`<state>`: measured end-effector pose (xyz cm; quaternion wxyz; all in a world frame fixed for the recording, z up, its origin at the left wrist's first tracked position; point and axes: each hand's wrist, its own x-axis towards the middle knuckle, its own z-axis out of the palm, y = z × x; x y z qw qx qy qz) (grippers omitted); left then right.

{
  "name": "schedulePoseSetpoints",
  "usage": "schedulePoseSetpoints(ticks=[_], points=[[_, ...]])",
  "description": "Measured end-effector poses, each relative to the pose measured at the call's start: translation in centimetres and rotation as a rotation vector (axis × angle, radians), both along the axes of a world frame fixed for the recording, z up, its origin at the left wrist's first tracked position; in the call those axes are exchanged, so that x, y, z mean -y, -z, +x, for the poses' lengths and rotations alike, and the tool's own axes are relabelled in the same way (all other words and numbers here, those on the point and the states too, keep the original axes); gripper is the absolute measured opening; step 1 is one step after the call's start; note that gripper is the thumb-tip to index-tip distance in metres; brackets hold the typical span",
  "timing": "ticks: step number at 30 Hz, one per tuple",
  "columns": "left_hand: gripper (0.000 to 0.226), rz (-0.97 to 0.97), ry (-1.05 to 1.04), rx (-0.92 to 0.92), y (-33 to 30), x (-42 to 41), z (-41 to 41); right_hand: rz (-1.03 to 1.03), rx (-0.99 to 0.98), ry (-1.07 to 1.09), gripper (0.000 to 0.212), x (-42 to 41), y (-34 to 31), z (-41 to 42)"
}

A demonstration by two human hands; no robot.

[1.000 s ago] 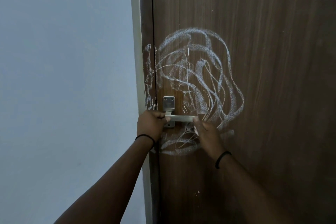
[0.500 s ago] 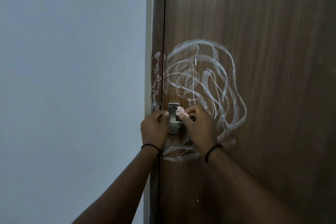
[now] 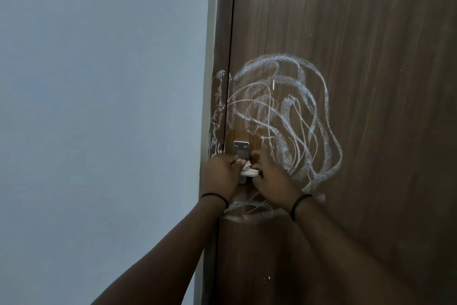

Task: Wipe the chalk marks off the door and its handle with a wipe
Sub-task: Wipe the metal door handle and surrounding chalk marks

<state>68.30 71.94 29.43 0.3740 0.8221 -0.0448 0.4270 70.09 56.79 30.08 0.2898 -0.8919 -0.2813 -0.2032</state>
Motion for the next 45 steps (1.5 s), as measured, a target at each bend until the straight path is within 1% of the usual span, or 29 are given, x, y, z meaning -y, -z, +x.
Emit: schedulePoseSetpoints(ticks=[3,6,7,11,13,15,17,20,23,27,29,34,39,45], points=[[0.014,-0.177,-0.042,-0.032,0.2,0.8,0.1,-0.039,0.021,0.012,0.028,0.1,-0.3,0.2],[0.015,-0.384,-0.077,-0.14,0.6,0.8,0.1,-0.027,0.006,0.009,0.026,-0.2,-0.1,0.2],[0.017,-0.468,-0.054,-0.184,0.6,0.7,0.2,-0.017,0.014,0.009,0.026,-0.2,0.1,0.2],[0.008,-1.018,0.196,-0.349,0.1,0.0,0.5,0.023,0.033,0.032,0.024,-0.2,0.5,0.2],[0.007,-1.163,0.32,-0.408,0.1,0.2,0.0,0.037,0.034,0.03,0.024,-0.2,0.6,0.2],[0.011,-1.242,0.437,-0.453,0.2,0.6,-0.5,0.058,0.027,0.019,0.023,-0.1,0.6,0.1],[0.018,-1.291,0.511,-0.489,0.6,0.9,-0.6,0.074,0.021,0.012,0.022,0.0,0.6,0.0],[0.021,-1.315,0.525,-0.506,1.0,1.0,-0.5,0.105,0.018,0.001,0.022,0.0,0.8,0.2],[0.021,-1.295,0.526,-0.529,0.9,0.7,-0.2,0.124,0.021,-0.015,0.02,0.1,1.3,0.6],[0.018,-1.255,0.46,-0.528,0.2,0.4,0.8,0.144,0.043,-0.014,0.021,0.1,2.2,0.8],[0.02,-1.236,0.435,-0.524,0.1,0.6,1.1,0.135,0.025,-0.011,0.02,0.1,2.0,0.8],[0.022,-1.159,0.447,-0.569,1.4,0.7,1.2,0.121,-0.02,0.005,0.017,0.2,1.7,0.8],[0.023,-1.188,0.451,-0.53,1.8,0.6,0.9,0.069,-0.002,0.036,0.023,0.2,1.8,0.8],[0.02,-1.211,0.404,-0.469,1.3,0.9,1.9,0.019,0.001,0.061,0.012,0.0,1.8,0.6]])
